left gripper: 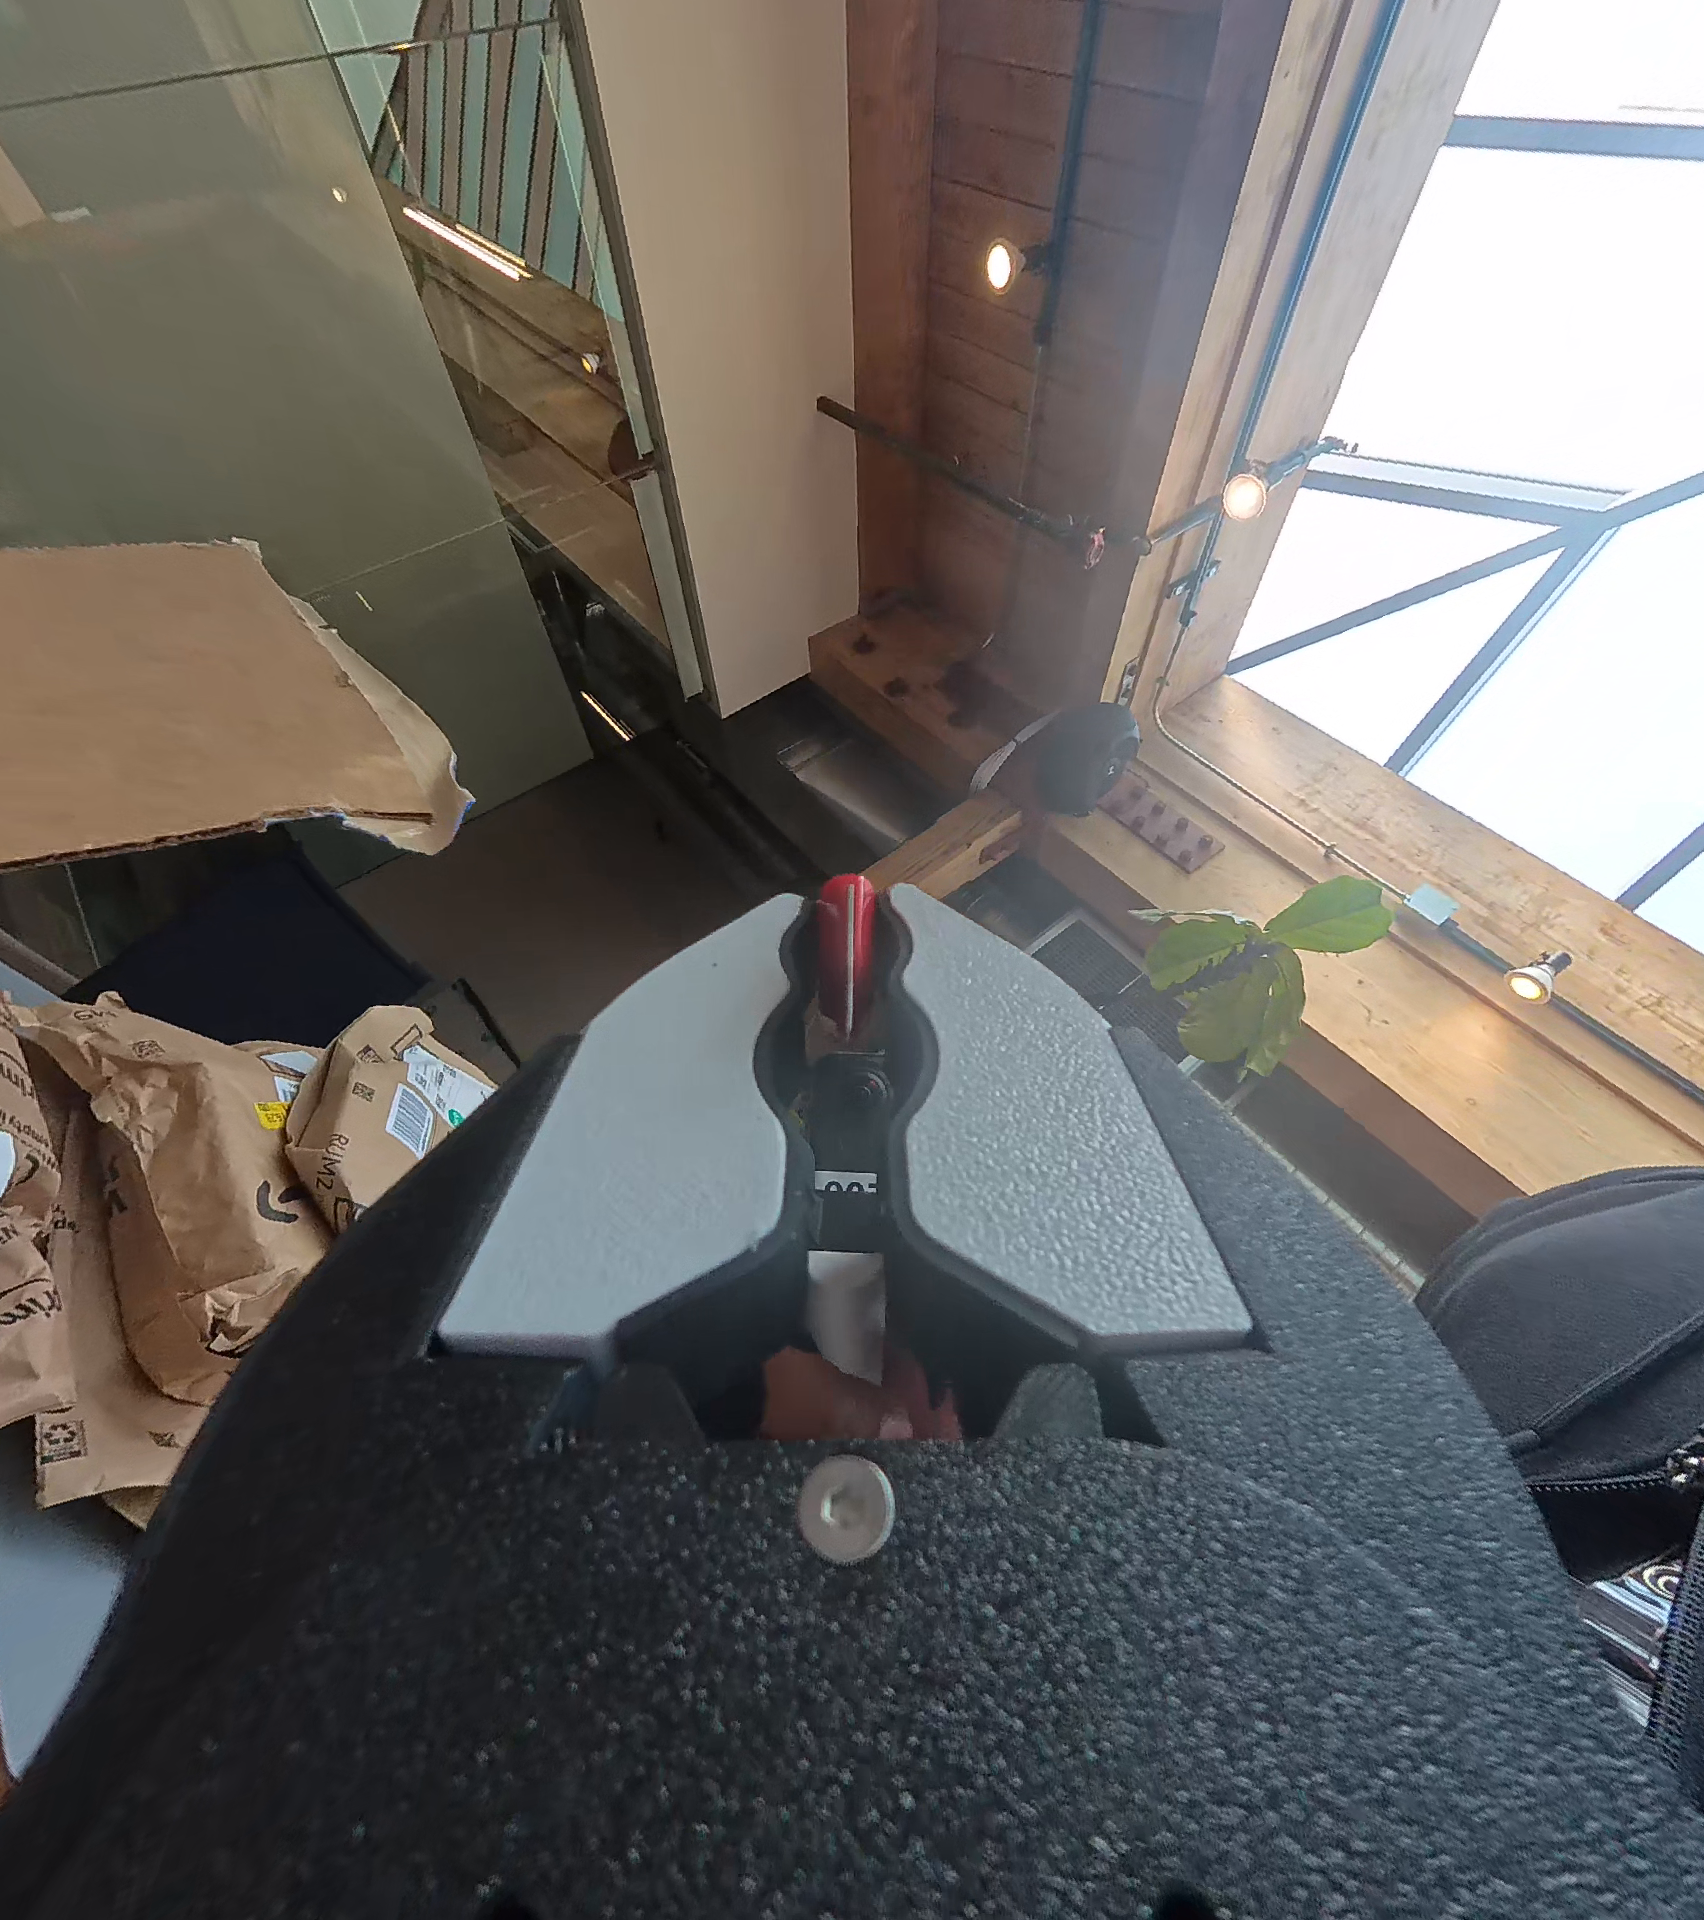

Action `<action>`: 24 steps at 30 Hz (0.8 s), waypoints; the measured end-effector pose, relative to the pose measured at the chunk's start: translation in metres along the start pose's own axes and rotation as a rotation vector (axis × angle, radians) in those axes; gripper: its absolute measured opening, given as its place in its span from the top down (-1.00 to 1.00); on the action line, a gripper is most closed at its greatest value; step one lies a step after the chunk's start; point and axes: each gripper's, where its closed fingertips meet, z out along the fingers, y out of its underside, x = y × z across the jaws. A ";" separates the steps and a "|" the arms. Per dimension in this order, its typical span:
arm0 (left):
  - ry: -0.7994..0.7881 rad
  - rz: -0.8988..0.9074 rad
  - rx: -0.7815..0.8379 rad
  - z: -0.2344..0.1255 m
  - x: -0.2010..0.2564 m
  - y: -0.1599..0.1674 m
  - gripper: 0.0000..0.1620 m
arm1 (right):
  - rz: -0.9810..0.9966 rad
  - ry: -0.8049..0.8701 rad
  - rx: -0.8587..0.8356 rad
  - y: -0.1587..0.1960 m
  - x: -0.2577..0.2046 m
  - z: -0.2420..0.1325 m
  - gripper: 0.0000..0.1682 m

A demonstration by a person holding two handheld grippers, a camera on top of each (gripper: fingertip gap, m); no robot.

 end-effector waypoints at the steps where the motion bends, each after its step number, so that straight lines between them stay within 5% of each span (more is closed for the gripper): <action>1: 0.005 0.001 0.003 0.002 0.000 -0.001 0.87 | -0.007 0.000 -0.005 -0.002 0.000 0.000 0.56; 24: 0.073 0.033 -0.018 0.023 0.002 -0.032 0.88 | -0.053 -0.016 -0.062 -0.019 0.017 0.029 0.56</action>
